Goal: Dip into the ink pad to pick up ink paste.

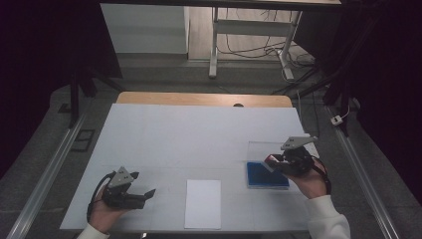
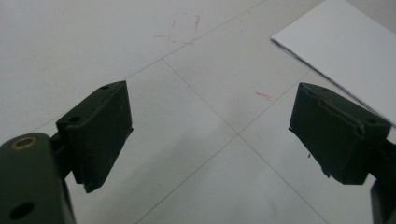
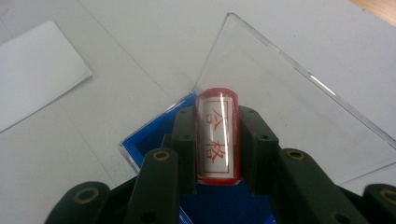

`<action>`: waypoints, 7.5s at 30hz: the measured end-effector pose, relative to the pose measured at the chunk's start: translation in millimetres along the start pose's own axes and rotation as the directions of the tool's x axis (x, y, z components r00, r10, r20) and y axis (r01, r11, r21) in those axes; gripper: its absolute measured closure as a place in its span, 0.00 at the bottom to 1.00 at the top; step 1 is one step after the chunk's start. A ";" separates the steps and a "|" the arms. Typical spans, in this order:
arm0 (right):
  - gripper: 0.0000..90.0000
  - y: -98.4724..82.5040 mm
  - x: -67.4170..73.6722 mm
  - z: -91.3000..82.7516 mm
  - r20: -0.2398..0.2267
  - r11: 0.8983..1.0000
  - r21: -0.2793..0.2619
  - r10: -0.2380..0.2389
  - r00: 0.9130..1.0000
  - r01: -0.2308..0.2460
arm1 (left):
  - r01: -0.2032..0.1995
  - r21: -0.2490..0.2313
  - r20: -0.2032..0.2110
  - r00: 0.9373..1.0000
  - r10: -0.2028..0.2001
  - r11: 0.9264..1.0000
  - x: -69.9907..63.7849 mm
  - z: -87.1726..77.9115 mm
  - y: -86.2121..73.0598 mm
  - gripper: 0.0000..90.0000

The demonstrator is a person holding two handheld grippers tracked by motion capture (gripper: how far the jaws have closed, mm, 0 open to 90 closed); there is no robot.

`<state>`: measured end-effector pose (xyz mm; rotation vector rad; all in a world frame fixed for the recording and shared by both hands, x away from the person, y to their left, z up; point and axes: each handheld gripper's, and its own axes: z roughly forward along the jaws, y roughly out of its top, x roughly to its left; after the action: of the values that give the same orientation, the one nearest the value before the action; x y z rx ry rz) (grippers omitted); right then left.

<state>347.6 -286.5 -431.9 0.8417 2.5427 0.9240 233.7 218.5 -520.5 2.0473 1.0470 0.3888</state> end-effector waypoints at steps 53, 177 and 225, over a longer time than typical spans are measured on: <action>0.78 -9.0 3.3 37.5 0.037 0.986 0.164 -0.025 0.999 0.019 | -0.005 0.023 0.007 1.000 0.005 1.000 0.4 2.5 -1.3 0.14; 0.79 -5.5 7.7 42.9 0.075 0.966 0.258 -0.001 0.997 -0.019 | -0.007 0.039 -0.001 1.000 0.007 0.999 -0.8 2.6 -2.0 0.15; 0.78 2.8 1.7 -1.1 0.000 0.997 0.013 0.073 0.997 -0.073 | -0.008 0.035 -0.006 1.000 0.008 0.999 2.3 1.9 -2.2 0.15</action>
<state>347.0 -284.3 -429.4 0.9438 2.5360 0.9304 235.0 220.1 -523.6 2.0828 1.0559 0.3833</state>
